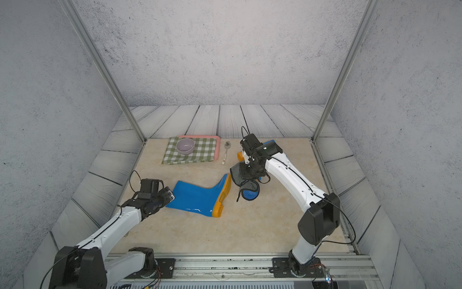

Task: Wipe the rubber boots with a cloth
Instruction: Move the rubber boot to the center of the board.

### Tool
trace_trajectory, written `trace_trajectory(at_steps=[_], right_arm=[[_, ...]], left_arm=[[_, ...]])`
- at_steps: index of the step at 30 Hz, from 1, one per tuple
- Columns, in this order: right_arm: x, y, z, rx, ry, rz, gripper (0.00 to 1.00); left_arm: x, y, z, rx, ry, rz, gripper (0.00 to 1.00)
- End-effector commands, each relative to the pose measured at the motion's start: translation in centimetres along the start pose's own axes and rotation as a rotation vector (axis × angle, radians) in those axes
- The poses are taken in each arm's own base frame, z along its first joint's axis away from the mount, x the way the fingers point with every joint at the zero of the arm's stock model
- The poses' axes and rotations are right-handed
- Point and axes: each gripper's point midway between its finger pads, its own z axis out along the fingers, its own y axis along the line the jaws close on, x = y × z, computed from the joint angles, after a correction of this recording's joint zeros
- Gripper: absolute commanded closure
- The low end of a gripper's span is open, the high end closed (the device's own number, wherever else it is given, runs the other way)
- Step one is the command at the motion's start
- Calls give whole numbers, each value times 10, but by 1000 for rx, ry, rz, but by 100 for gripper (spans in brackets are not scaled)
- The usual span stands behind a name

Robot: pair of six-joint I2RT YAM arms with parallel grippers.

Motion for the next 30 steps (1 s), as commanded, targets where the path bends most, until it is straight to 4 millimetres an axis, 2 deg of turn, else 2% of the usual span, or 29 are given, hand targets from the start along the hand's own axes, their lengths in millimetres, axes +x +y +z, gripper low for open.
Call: trace_trajectory(at_steps=[1, 4, 10, 13, 16, 20, 22, 27, 29, 30], right_arm=[[9, -2, -18, 5, -21, -25, 100], [11, -3, -15, 10, -15, -25, 100], [7, -3, -8, 17, -5, -22, 100], [2, -2, -5, 24, 9, -19, 100], [-2, -2, -4, 30, 12, -15, 100], [-10, -1, -5, 36, 2, -10, 100], [-13, 0, -6, 40, 1, -9, 100], [-19, 0, -2, 49, 2, -10, 100], [-21, 1, 1, 46, 6, -8, 100], [-21, 2, 2, 41, 8, -6, 100]], left_arm=[[6, -1, 10, 32, 33, -18, 22], [15, -9, 18, 64, 99, 3, 26], [44, -30, 31, 234, 214, -53, 44], [56, -36, 34, 293, 241, -111, 47], [67, -50, 34, 328, 270, -106, 48], [78, -64, 29, 351, 305, -72, 48], [82, -63, 24, 356, 313, -71, 48], [94, -55, 8, 377, 303, -85, 57], [94, -54, 1, 384, 282, -83, 55], [94, -54, -3, 386, 274, -81, 51]])
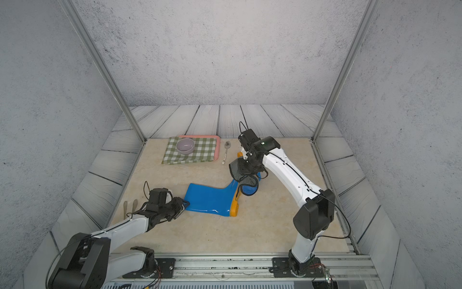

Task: Wipe the rubber boots with a cloth
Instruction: Move the rubber boot to the center of the board, then wipe the dirt off the rubber boot.

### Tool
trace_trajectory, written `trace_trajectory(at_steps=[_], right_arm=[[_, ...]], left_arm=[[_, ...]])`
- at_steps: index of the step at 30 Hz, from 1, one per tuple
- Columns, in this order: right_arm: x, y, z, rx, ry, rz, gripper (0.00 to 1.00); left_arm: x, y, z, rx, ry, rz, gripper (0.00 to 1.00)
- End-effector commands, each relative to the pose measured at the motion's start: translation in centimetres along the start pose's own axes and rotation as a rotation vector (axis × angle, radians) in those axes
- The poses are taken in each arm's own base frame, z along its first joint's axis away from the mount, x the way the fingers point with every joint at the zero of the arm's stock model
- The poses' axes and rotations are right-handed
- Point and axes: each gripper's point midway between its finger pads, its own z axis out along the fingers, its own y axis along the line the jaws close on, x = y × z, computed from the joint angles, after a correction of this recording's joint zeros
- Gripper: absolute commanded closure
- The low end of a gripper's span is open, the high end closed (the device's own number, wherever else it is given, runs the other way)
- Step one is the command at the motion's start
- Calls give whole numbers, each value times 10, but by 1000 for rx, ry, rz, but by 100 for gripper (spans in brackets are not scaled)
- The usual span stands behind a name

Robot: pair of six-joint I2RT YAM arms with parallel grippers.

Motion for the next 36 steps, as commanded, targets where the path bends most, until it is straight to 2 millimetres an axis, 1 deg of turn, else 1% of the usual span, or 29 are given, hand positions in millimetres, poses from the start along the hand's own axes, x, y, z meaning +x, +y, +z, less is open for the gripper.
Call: trace_trajectory(at_steps=[1, 2, 3, 4, 6, 9, 11, 13, 15, 16, 20, 23, 25, 30, 32, 35, 36], right_arm=[[0, 0, 6, 16, 23, 5, 100], [0, 1, 6, 12, 24, 6, 100], [0, 2, 6, 9, 19, 8, 100], [0, 2, 5, 7, 17, 9, 100], [0, 3, 2, 1, 8, 10, 100], [0, 6, -3, -8, -6, 9, 100], [1, 7, -6, -12, -11, 6, 100], [3, 8, -6, -14, -10, 3, 100], [6, 10, -5, -18, -4, 0, 100], [7, 11, -5, -19, -4, -2, 100], [9, 13, -4, -17, -5, -4, 100], [11, 15, -4, -18, -5, -2, 100], [12, 15, -3, -13, -3, 0, 100], [10, 19, 2, -16, 2, 1, 100], [9, 22, 5, -16, 8, -4, 100], [8, 28, 12, -10, 23, -18, 100], [8, 31, 14, -9, 27, -22, 100]], left_arm=[[10, 6, -10, -29, 10, -16, 44], [10, 8, -15, -50, 0, -17, 32], [8, 8, -21, -63, -15, -14, 23], [7, 9, -26, -74, -29, -13, 18], [-1, 6, -40, -82, -92, 10, 13], [-20, 5, -57, -105, -207, 48, 5], [-32, 0, -60, -120, -243, 86, 4], [-40, -2, -51, -139, -224, 103, 4], [-48, -7, -37, -133, -177, 96, 9], [-50, -7, -31, -138, -154, 87, 11], [-58, -24, -6, -85, -76, 134, 19], [-62, -25, 4, -86, -53, 155, 23], [-61, -27, 8, -48, -44, 150, 27], [-53, -20, 18, -32, -18, 146, 32], [-49, -14, 26, -26, -3, 143, 34], [-40, -3, 38, -23, 35, 138, 40], [-37, -1, 42, -15, 47, 136, 43]])
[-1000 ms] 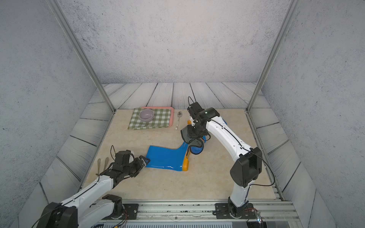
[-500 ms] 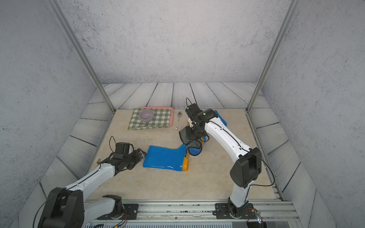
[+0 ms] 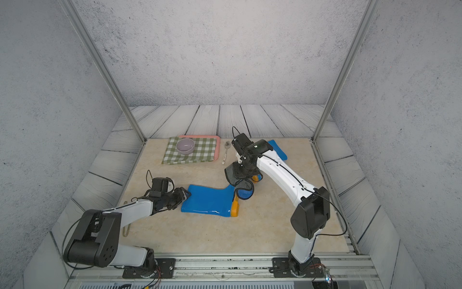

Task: Wipe the rubber boots with a cloth
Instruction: Wipe the dirt off the rubber boot.

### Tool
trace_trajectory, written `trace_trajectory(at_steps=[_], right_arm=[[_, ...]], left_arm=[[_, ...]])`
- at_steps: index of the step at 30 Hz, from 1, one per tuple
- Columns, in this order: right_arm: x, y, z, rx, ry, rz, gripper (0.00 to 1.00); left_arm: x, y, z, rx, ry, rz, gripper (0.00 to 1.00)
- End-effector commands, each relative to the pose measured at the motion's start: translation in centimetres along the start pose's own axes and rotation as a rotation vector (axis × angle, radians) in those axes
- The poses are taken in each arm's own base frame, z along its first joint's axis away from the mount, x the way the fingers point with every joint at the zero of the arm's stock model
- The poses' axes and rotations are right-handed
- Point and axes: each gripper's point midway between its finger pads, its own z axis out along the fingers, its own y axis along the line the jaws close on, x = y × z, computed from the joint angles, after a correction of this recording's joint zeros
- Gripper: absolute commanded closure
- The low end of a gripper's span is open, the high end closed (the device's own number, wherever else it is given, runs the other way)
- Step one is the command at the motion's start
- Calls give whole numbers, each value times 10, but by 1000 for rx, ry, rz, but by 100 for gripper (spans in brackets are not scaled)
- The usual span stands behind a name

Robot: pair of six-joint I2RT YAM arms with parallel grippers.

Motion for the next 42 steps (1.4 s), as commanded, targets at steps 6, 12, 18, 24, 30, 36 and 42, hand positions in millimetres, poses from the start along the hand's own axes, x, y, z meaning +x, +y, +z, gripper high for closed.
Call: trace_trajectory(at_steps=[6, 12, 18, 24, 30, 36, 42], right_arm=[[-4, 42, 27, -7, 40, -54, 100], [-7, 95, 79, -19, 101, -115, 100], [-13, 135, 128, -24, 98, -130, 100], [-11, 161, 172, -30, 117, -133, 100], [2, 159, 203, 3, 175, -150, 100], [30, 110, 200, 155, 228, -168, 100], [49, 52, 167, 264, 208, -150, 100]], left_arm=[[27, 16, 26, 74, 78, -13, 75], [37, 16, 33, 138, 114, -25, 100], [45, 21, 33, 155, 107, -29, 100], [50, 22, 37, 189, 113, -43, 100], [52, 19, 37, 226, 112, -57, 100], [53, 22, 30, 213, 83, -68, 100], [55, 25, 30, 209, 78, -77, 100]])
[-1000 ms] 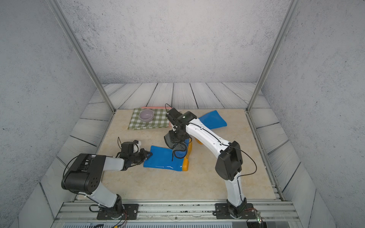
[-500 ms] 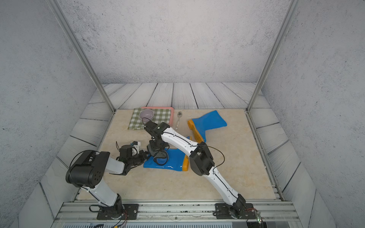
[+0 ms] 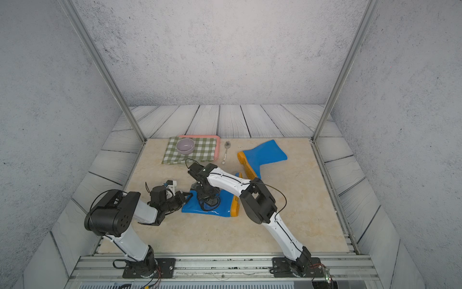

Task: Wipe the rubber boots with a cloth
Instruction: Wipe the dirt off the rubber boot.

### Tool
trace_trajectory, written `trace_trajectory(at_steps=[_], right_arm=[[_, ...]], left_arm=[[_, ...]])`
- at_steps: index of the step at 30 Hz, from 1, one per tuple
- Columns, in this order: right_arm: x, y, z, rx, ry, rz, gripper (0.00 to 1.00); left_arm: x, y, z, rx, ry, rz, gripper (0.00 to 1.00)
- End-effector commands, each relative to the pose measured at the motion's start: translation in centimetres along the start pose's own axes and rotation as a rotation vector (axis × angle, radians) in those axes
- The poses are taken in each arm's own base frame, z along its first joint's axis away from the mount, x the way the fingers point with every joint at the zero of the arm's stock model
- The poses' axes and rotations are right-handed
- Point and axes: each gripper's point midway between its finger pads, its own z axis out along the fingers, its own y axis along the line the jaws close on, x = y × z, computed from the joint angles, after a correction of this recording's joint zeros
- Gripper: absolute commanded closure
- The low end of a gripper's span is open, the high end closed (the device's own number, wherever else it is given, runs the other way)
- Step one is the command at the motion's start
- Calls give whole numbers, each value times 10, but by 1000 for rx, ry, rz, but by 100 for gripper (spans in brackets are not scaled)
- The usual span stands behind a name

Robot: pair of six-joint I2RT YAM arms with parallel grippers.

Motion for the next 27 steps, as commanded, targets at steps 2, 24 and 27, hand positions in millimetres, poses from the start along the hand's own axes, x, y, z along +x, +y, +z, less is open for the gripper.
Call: trace_trajectory(at_steps=[2, 24, 27], right_arm=[[39, -65, -20, 185, 58, 13, 100], [6, -16, -57, 55, -44, -28, 100], [4, 27, -42, 8, -15, -90, 100]], left_arm=[[51, 33, -7, -108, 151, -107, 100], [52, 34, -11, -113, 131, -119, 100], [54, 36, -10, -111, 137, -130, 100]])
